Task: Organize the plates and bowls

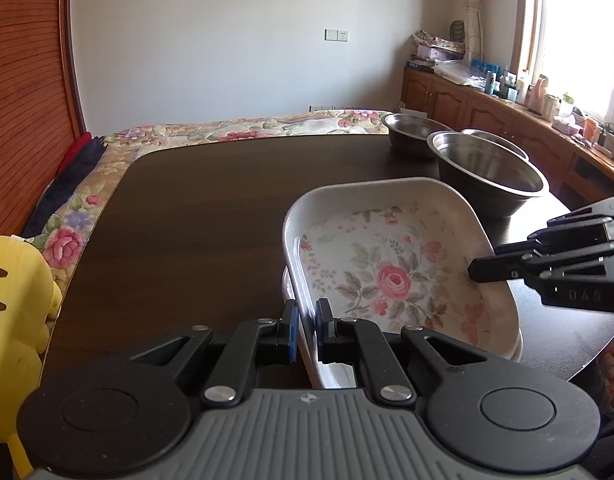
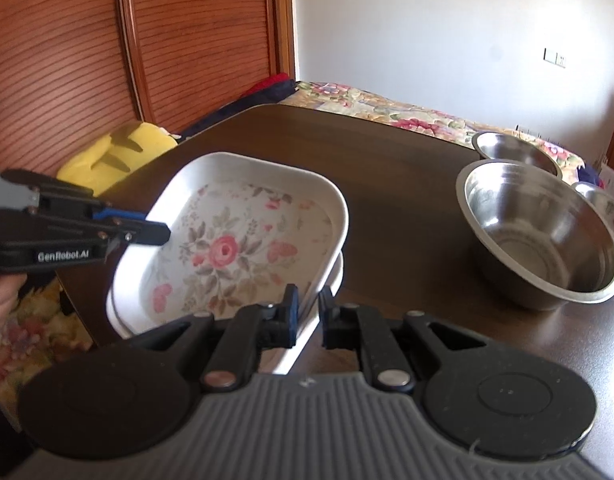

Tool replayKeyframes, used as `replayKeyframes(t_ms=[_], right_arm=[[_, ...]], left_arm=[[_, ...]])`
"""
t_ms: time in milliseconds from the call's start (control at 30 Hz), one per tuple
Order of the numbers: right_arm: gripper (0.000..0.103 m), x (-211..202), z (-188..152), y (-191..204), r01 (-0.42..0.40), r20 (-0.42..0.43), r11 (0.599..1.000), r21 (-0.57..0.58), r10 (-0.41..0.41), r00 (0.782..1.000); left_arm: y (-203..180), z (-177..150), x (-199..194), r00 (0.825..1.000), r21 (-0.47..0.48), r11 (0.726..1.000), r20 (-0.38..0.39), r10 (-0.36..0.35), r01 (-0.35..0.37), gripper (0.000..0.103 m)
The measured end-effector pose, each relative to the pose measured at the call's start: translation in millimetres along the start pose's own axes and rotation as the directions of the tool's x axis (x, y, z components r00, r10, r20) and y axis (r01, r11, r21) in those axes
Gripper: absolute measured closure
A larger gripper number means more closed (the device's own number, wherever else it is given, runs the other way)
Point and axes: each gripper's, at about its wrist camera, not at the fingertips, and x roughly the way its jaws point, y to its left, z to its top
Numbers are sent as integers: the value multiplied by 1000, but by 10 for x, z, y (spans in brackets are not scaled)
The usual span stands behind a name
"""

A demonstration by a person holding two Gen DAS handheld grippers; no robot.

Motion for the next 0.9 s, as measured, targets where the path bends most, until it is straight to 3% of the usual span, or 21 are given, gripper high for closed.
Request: replayKeyframes(t_ms=[567, 900], right_arm=[[80, 0, -80, 48, 12, 17, 1000, -16, -12, 1000], [81, -245, -82, -39, 13, 92, 1000, 20, -15, 996]], left_arm=[[-12, -25, 47, 1000, -3, 1000, 13, 21, -21, 91], [-113, 87, -97, 997, 16, 1000, 71, 7, -8, 59]])
